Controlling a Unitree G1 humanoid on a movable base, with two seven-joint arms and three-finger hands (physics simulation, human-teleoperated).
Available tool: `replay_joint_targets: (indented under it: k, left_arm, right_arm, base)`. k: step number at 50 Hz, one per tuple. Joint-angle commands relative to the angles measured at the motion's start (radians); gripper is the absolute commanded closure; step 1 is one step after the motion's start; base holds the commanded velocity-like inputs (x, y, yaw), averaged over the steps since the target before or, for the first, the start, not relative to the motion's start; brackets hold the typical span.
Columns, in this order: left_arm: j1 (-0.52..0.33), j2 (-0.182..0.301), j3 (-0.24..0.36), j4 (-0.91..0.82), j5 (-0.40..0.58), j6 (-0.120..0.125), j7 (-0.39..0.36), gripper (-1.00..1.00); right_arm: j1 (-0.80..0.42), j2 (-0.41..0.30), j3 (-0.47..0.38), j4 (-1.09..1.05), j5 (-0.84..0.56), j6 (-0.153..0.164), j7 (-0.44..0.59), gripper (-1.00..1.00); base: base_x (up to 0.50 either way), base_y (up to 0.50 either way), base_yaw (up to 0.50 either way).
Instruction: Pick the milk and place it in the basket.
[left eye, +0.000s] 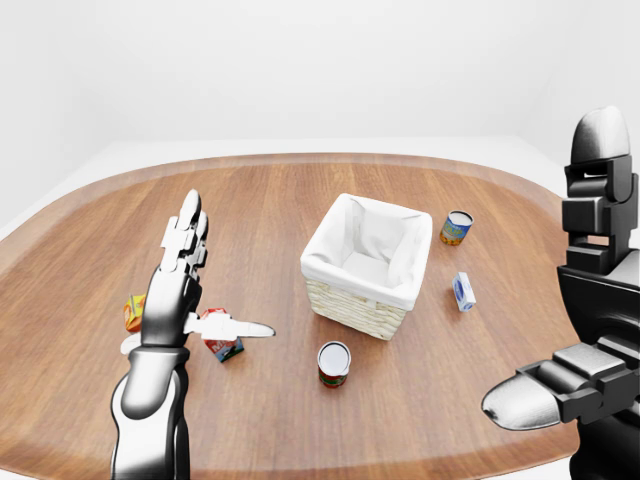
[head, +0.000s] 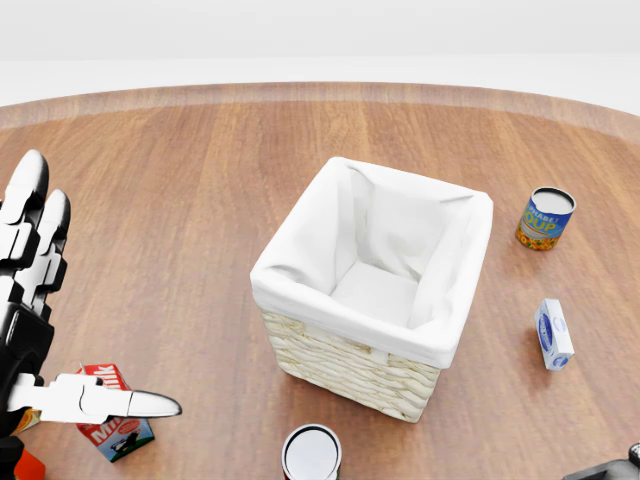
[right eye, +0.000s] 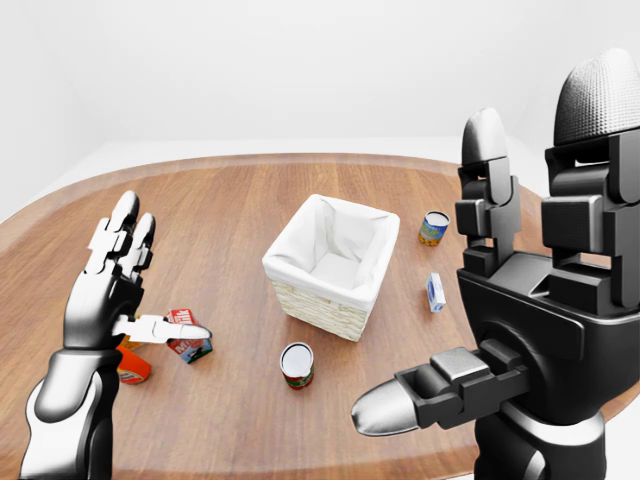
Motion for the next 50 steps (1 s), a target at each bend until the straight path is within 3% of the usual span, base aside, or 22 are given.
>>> replay_joint_targets:
  k: [1,13,17,19,23,24,26,36,43,50]
  left_arm:
    - [-0.026,0.021,0.018,0.079,0.010,0.000,0.018,-1.00]
    - [-0.041,0.055,0.020,0.154,0.099,0.000,-0.024,-1.00]
    - [-0.063,0.084,0.038,0.210,0.144,-0.038,-0.049,-1.00]
    - [-0.066,0.100,0.046,0.234,0.175,-0.079,-0.062,-1.00]
    - [-0.075,0.122,0.067,0.280,0.214,-0.130,-0.097,-1.00]
    - [-0.076,0.133,0.075,0.305,0.227,-0.156,-0.105,-1.00]
    - [-0.078,0.137,0.084,0.324,0.242,-0.175,-0.110,-1.00]
    - [-0.044,0.140,0.119,0.292,0.278,-0.175,-0.169,-1.00]
    - [-0.006,0.115,0.126,0.260,0.298,-0.175,-0.206,-1.00]
    - [0.018,0.099,0.116,0.279,0.320,-0.175,-0.202,-1.00]
  right_arm:
    - [-0.004,0.002,-0.006,0.000,0.002,0.000,-0.001,-1.00]
    - [0.001,0.018,0.005,0.000,-0.022,0.000,0.015,-1.00]
    - [0.000,0.019,0.009,0.000,-0.027,0.000,0.014,-1.00]
    - [-0.001,0.021,0.007,0.000,-0.027,0.000,0.016,-1.00]
    - [-0.004,0.025,0.005,0.000,-0.032,0.000,0.019,-1.00]
    - [-0.004,0.029,0.005,0.000,-0.035,0.000,0.024,-1.00]
    - [-0.006,0.036,0.003,0.000,-0.042,0.000,0.031,-1.00]
    - [-0.011,0.041,-0.004,0.000,-0.045,0.000,0.033,-1.00]
    - [-0.015,0.042,-0.007,0.000,-0.045,0.000,0.033,-1.00]
    - [-0.021,0.049,-0.012,0.000,-0.052,0.000,0.039,-1.00]
  base:
    - [0.00,0.00,0.00]
    - [0.00,0.00,0.00]
    - [0.00,0.00,0.00]
    - [0.00,0.00,0.00]
    - [0.00,0.00,0.00]
    - [0.00,0.00,0.00]
    - [0.00,0.00,0.00]
    - [0.00,0.00,0.00]
    - [0.00,0.00,0.00]
    - [0.00,0.00,0.00]
